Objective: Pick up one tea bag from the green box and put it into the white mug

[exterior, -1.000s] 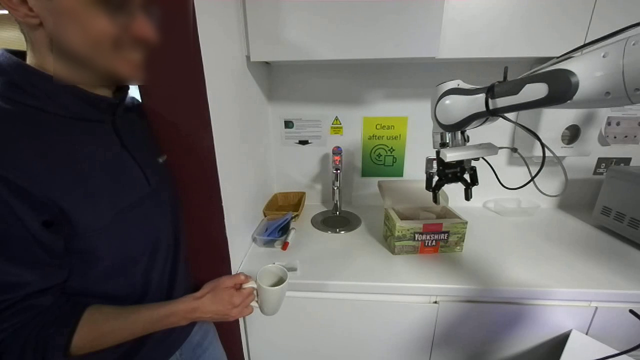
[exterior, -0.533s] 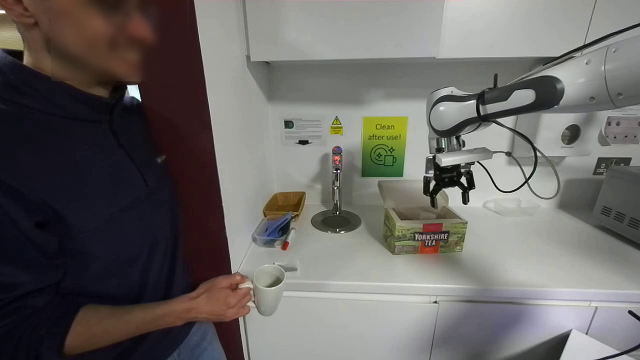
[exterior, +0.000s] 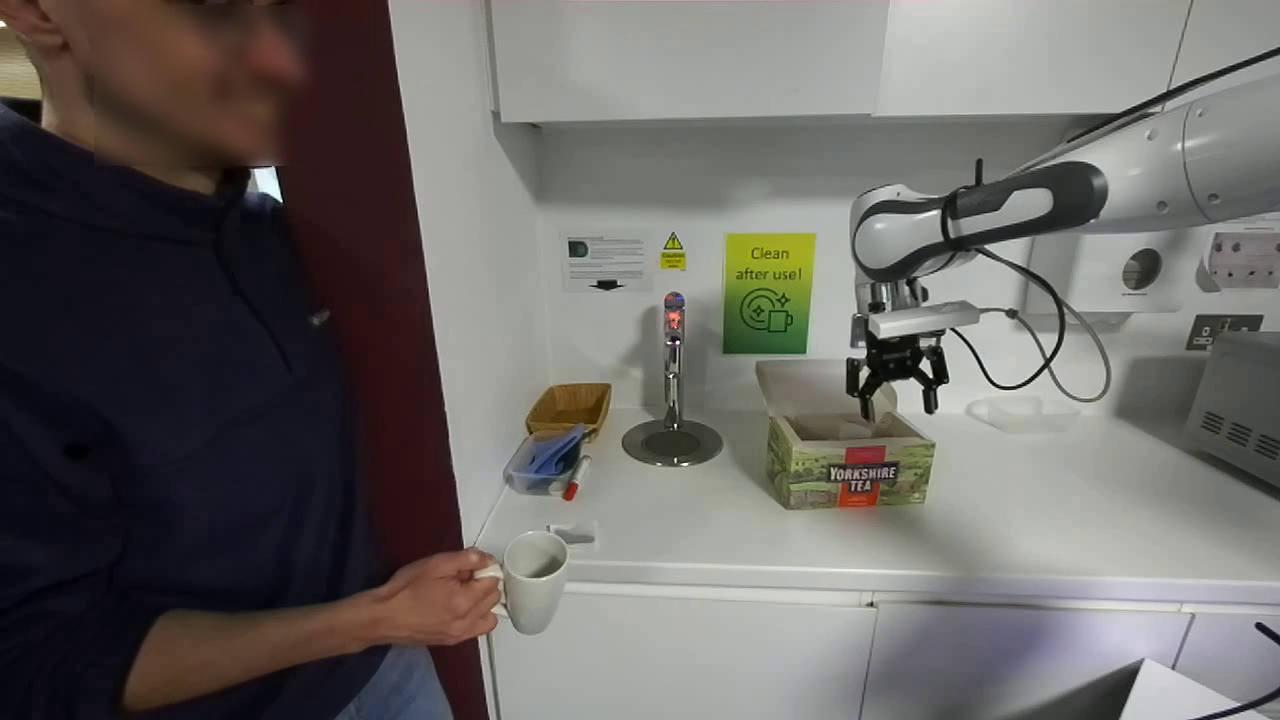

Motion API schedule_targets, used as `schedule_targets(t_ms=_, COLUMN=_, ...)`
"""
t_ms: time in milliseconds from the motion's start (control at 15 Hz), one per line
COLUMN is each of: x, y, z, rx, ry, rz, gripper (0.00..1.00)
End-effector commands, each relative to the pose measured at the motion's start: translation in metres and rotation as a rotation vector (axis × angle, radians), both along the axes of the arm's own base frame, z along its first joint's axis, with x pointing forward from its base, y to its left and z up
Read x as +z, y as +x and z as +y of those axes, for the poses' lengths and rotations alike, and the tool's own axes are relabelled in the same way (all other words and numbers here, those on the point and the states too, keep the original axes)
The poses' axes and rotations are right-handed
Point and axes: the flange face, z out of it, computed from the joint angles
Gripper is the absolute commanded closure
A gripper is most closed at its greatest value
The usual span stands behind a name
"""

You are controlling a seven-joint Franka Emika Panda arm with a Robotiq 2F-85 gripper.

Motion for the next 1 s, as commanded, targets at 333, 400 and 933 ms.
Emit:
schedule_targets(t_ms=333, x=0.005, y=0.018, z=-0.014, rx=-0.044, ry=0.027, rz=-0.007, gripper=0.0)
schedule_targets(t_ms=400, x=0.003, y=0.02, z=-0.015, rx=-0.045, ry=0.027, rz=-0.005, gripper=0.0)
schedule_targets(t_ms=933, x=0.004, y=0.048, z=-0.028, rx=-0.065, ry=0.017, rz=-0.006, gripper=0.0)
